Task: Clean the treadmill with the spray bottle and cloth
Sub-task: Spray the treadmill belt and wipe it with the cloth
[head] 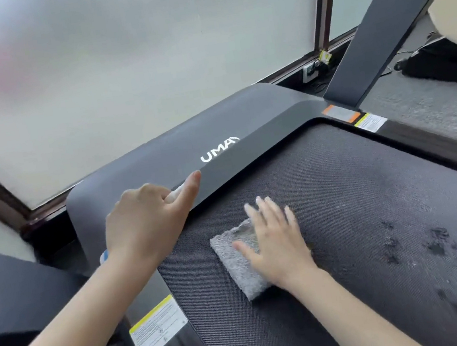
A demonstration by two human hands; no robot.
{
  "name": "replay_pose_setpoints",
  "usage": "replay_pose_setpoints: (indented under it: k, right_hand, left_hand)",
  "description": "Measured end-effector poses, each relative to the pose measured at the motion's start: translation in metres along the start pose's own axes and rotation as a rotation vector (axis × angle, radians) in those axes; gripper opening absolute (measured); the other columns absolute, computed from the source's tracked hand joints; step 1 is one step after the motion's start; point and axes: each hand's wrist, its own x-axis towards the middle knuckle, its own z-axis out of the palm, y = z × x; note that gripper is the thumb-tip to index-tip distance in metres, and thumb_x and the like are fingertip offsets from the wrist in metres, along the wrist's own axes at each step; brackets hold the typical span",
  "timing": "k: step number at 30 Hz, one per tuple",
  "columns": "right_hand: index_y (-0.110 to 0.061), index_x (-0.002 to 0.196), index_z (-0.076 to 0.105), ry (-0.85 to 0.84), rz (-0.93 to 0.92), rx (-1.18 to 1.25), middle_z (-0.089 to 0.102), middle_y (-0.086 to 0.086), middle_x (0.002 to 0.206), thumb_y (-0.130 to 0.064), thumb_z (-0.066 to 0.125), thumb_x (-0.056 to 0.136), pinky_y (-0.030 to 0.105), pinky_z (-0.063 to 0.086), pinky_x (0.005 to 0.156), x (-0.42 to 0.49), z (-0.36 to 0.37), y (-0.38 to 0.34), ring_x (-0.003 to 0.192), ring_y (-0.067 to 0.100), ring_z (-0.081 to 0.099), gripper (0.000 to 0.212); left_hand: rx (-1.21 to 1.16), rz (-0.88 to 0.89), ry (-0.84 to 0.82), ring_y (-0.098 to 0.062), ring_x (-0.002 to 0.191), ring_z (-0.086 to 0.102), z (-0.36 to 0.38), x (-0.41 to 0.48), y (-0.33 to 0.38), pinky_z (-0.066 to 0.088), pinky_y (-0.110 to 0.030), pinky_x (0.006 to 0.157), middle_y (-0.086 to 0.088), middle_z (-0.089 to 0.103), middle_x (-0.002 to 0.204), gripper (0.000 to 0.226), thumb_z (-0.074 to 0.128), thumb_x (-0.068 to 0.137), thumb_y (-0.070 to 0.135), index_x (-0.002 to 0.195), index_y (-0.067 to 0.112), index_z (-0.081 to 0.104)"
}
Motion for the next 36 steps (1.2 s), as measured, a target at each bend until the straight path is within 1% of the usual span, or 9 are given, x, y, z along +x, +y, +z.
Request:
replay_pose_setpoints:
  k: [3, 7, 10, 13, 18, 21, 25, 27, 36]
  right_hand:
    - [-0.021, 0.153, 0.004, -0.076, -0.113, -0.140, -0.005, 0.009, 0.159, -0.077, 0.003, 0.084, 0.053, -0.006, 0.115, -0.013, 0.028, -0.006, 0.146, 0.027, -0.013, 0.088]
    - [-0.019, 0.151, 0.019, -0.058, -0.086, -0.123, 0.009, 0.009, 0.158, -0.083, 0.009, 0.081, 0.055, 0.000, 0.112, -0.011, 0.041, -0.001, 0.147, 0.028, 0.000, 0.095]
    - [-0.019, 0.145, 0.038, -0.034, -0.046, -0.116, 0.030, 0.010, 0.153, -0.069, 0.032, 0.083, 0.058, 0.013, 0.109, -0.015, 0.040, -0.006, 0.144, 0.030, 0.022, 0.080]
    - [-0.022, 0.140, 0.047, 0.028, -0.021, -0.095, 0.041, 0.008, 0.148, -0.050, 0.038, 0.081, 0.058, 0.018, 0.106, -0.016, 0.040, -0.009, 0.140, 0.027, 0.032, 0.066]
    - [-0.024, 0.135, 0.053, 0.145, 0.104, -0.066, 0.045, 0.005, 0.145, -0.041, 0.032, 0.082, 0.054, 0.019, 0.106, -0.003, 0.042, -0.012, 0.138, 0.026, 0.036, 0.059]
    - [-0.025, 0.145, 0.035, 0.163, 0.287, 0.025, 0.024, 0.002, 0.155, -0.044, 0.010, 0.085, 0.052, 0.004, 0.113, 0.026, 0.039, -0.030, 0.146, 0.026, 0.015, 0.068]
    - [-0.029, 0.127, 0.059, 0.004, -0.215, -0.010, 0.056, -0.002, 0.136, -0.044, 0.030, 0.079, 0.054, 0.029, 0.109, 0.011, 0.060, -0.084, 0.134, 0.024, 0.043, 0.058]
    - [-0.036, 0.125, 0.059, -0.070, -0.411, -0.074, 0.057, -0.010, 0.133, -0.047, 0.030, 0.075, 0.048, 0.032, 0.108, -0.003, 0.070, -0.087, 0.130, 0.017, 0.046, 0.059]
    - [-0.030, 0.129, 0.056, -0.003, -0.546, -0.106, 0.054, -0.009, 0.137, -0.043, 0.033, 0.074, 0.045, 0.036, 0.107, 0.023, 0.071, -0.048, 0.133, 0.016, 0.042, 0.061]
  left_hand:
    - [0.030, -0.007, -0.018, -0.025, 0.048, 0.051, -0.004, 0.003, 0.002, 0.039, -0.030, 0.050, -0.006, 0.051, 0.044, 0.082, 0.024, 0.073, 0.079, 0.043, 0.005, 0.041]
    - [0.078, -0.001, -0.053, -0.025, 0.045, 0.044, -0.010, 0.005, 0.005, 0.026, -0.029, 0.047, -0.003, 0.038, 0.041, 0.072, 0.027, 0.075, 0.076, 0.040, 0.013, 0.026]
    - [0.119, 0.003, -0.062, -0.023, 0.046, 0.045, -0.015, 0.010, 0.005, 0.026, -0.028, 0.047, -0.002, 0.039, 0.041, 0.073, 0.027, 0.074, 0.077, 0.041, 0.012, 0.027]
    - [0.121, 0.006, -0.055, -0.023, 0.044, 0.042, -0.012, 0.022, 0.005, 0.023, -0.028, 0.046, -0.003, 0.036, 0.042, 0.072, 0.027, 0.074, 0.076, 0.043, 0.012, 0.025]
    - [0.101, 0.031, -0.087, -0.025, 0.047, 0.043, 0.006, 0.035, 0.012, 0.022, -0.030, 0.047, -0.004, 0.037, 0.044, 0.073, 0.034, 0.081, 0.075, 0.042, 0.013, 0.027]
    - [0.142, 0.055, -0.105, -0.024, 0.050, 0.048, 0.019, 0.032, 0.017, 0.025, -0.029, 0.048, -0.005, 0.044, 0.046, 0.071, 0.034, 0.080, 0.073, 0.043, 0.012, 0.034]
    - [0.164, 0.108, -0.096, -0.023, 0.049, 0.049, 0.027, 0.032, 0.025, 0.025, -0.028, 0.047, -0.007, 0.048, 0.047, 0.073, 0.035, 0.080, 0.072, 0.045, 0.009, 0.038]
    - [0.164, 0.151, -0.094, -0.022, 0.048, 0.048, 0.030, 0.034, 0.030, 0.026, -0.027, 0.047, -0.005, 0.046, 0.046, 0.075, 0.034, 0.081, 0.075, 0.045, 0.009, 0.038]
    - [0.208, 0.233, -0.029, -0.017, 0.041, 0.043, 0.057, 0.045, 0.020, 0.028, -0.025, 0.046, 0.002, 0.038, 0.037, 0.074, 0.017, 0.069, 0.080, 0.040, 0.014, 0.033]
